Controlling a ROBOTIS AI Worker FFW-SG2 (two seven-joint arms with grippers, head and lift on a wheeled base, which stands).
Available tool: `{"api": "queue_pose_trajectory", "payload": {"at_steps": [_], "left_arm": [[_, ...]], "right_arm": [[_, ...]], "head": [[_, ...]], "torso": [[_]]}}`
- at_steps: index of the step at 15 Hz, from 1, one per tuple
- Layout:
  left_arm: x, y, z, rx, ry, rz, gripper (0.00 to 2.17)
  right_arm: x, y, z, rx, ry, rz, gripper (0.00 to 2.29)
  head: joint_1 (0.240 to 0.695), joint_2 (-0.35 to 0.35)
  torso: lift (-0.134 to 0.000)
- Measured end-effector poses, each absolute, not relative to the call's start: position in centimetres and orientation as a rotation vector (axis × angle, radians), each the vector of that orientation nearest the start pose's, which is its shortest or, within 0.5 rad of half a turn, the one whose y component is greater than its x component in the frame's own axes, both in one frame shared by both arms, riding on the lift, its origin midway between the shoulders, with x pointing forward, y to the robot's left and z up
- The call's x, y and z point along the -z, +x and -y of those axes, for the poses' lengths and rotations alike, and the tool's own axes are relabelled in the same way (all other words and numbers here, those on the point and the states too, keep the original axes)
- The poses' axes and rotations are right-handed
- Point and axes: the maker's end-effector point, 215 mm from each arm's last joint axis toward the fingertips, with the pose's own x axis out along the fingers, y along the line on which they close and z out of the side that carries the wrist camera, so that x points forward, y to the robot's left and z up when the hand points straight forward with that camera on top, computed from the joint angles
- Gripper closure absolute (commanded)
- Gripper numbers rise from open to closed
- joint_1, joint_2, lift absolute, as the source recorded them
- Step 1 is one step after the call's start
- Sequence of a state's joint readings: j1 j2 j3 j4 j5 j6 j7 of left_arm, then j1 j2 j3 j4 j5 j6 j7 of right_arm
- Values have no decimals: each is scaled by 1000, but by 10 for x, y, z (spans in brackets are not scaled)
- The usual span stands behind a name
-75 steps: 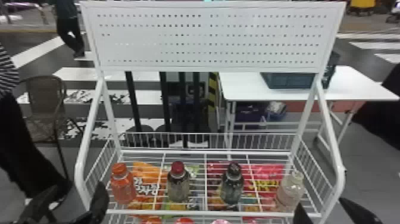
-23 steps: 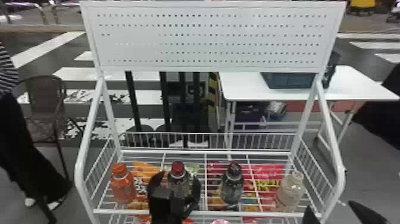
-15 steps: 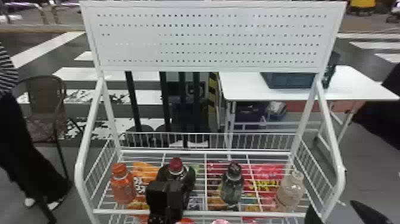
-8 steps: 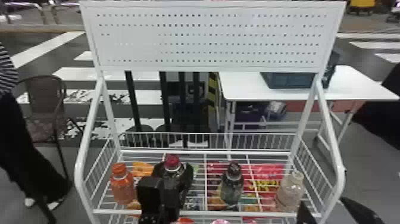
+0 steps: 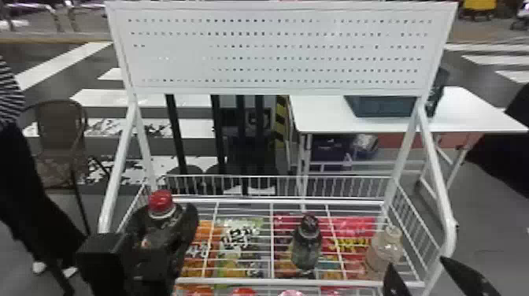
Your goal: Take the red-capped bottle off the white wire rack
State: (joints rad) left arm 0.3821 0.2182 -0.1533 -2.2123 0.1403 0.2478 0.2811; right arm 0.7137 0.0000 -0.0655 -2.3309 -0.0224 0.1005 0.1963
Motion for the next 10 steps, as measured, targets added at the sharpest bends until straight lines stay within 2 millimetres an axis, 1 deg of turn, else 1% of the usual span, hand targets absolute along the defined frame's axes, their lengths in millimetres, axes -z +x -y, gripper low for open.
{"api": "queue_pose_trajectory", "payload": {"at_steps": [2, 3, 5, 8, 10], "left_arm": [[271, 464, -240, -65, 29, -25, 1443], [271, 458, -255, -86, 35, -32, 1443], [279, 441, -281, -127, 47, -56, 1443], [288, 421, -300, -153, 46, -59, 1443], [287, 416, -314, -174, 36, -49, 1443]], "right_arm": [[297, 389, 215, -151, -17, -52, 154], [296, 389, 214, -151, -18, -50, 154], [295, 388, 214, -151, -18, -51, 154], [295, 388, 215, -150, -20, -55, 154], [295, 389, 215, -151, -23, -61, 154]], "head": [[499, 0], [499, 0], [499, 0], [499, 0], [499, 0]], "torso": [[0], [0], [0], [0], [0]]}}
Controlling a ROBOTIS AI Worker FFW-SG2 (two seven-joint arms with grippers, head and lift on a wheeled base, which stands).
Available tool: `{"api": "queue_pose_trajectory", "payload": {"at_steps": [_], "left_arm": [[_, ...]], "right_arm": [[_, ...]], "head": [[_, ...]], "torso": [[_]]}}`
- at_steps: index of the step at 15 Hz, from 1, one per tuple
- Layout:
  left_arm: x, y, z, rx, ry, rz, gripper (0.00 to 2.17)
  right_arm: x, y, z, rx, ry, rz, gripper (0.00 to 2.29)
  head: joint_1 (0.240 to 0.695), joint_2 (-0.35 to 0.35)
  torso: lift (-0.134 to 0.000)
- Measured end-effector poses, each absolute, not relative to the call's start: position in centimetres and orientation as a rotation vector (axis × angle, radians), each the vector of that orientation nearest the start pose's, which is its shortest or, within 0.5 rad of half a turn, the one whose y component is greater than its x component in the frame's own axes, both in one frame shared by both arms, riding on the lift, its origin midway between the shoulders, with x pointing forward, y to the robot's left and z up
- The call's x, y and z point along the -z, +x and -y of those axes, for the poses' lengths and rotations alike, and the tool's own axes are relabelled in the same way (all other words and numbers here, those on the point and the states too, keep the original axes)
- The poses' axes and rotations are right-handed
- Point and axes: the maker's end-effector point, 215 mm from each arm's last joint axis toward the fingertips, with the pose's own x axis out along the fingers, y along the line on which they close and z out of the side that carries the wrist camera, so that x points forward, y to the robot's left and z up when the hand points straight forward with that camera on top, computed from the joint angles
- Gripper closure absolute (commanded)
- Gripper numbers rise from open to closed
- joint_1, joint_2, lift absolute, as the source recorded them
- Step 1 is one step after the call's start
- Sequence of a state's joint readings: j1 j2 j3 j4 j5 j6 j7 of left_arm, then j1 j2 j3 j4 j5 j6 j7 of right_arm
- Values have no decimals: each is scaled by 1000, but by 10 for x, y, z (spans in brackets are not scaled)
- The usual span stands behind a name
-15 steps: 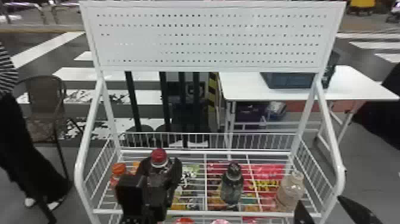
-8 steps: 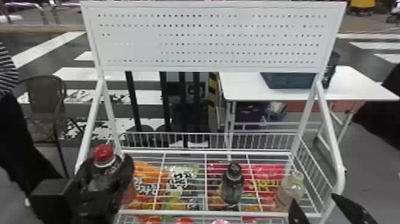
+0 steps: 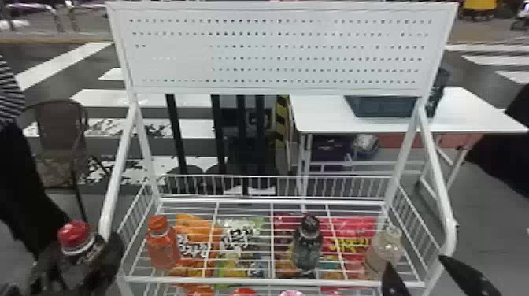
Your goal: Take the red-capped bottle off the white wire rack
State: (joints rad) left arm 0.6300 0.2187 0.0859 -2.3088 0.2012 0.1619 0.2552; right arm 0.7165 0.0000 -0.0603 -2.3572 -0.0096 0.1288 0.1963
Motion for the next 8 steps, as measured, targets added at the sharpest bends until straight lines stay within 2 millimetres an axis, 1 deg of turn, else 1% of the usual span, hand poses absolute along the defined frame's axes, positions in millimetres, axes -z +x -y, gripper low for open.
{"api": "queue_pose_trajectory", "payload": {"at_steps": [2, 8], "left_arm": [[283, 417, -319, -181, 28, -37, 1443], [280, 421, -319, -181, 22, -29, 1443]], "right_arm": [[294, 390, 212, -154, -22, -63, 154], [294, 388, 211, -156, -16, -65, 154]], "head": [[499, 0], [499, 0]], "torso": [[0], [0]]}}
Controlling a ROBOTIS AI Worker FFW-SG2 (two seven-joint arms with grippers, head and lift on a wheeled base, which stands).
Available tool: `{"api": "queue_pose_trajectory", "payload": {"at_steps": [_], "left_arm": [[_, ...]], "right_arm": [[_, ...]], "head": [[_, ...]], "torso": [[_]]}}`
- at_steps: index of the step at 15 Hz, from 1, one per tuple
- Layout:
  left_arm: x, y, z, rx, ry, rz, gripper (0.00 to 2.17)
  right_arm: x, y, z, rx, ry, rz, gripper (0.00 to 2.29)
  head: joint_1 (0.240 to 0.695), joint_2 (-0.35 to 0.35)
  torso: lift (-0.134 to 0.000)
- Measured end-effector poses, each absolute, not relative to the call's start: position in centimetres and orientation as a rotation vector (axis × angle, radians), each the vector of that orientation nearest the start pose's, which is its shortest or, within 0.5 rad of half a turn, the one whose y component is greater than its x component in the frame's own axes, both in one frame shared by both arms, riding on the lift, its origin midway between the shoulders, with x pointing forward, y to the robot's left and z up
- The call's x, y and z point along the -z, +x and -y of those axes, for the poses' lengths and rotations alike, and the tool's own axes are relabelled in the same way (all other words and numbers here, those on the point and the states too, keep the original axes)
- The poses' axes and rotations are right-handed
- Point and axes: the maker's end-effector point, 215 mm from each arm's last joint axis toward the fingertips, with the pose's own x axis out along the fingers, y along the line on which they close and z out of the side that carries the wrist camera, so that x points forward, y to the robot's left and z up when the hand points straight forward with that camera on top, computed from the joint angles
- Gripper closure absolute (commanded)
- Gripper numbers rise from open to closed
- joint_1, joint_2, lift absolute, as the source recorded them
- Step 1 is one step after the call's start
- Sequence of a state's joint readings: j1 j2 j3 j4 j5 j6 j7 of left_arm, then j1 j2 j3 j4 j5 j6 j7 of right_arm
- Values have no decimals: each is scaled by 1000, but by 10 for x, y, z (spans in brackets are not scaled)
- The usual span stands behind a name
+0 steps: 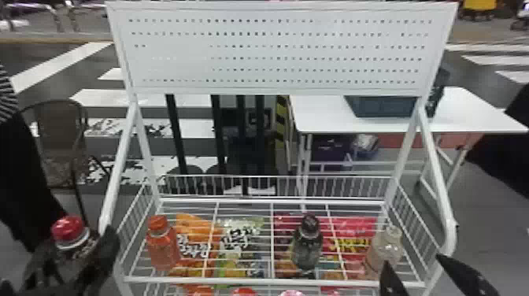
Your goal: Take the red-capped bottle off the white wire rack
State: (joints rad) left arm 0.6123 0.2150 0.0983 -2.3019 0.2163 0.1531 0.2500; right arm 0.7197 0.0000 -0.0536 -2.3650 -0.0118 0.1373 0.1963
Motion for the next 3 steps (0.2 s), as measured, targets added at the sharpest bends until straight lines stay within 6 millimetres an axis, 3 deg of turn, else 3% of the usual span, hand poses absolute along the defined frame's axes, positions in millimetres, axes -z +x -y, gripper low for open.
{"api": "queue_pose_trajectory", "payload": {"at_steps": [3], "left_arm": [[278, 421, -319, -180, 22, -26, 1443]], "right_arm": [[293, 387, 211, -156, -16, -63, 154]], "head": [[499, 0]], "torso": [[0]]}}
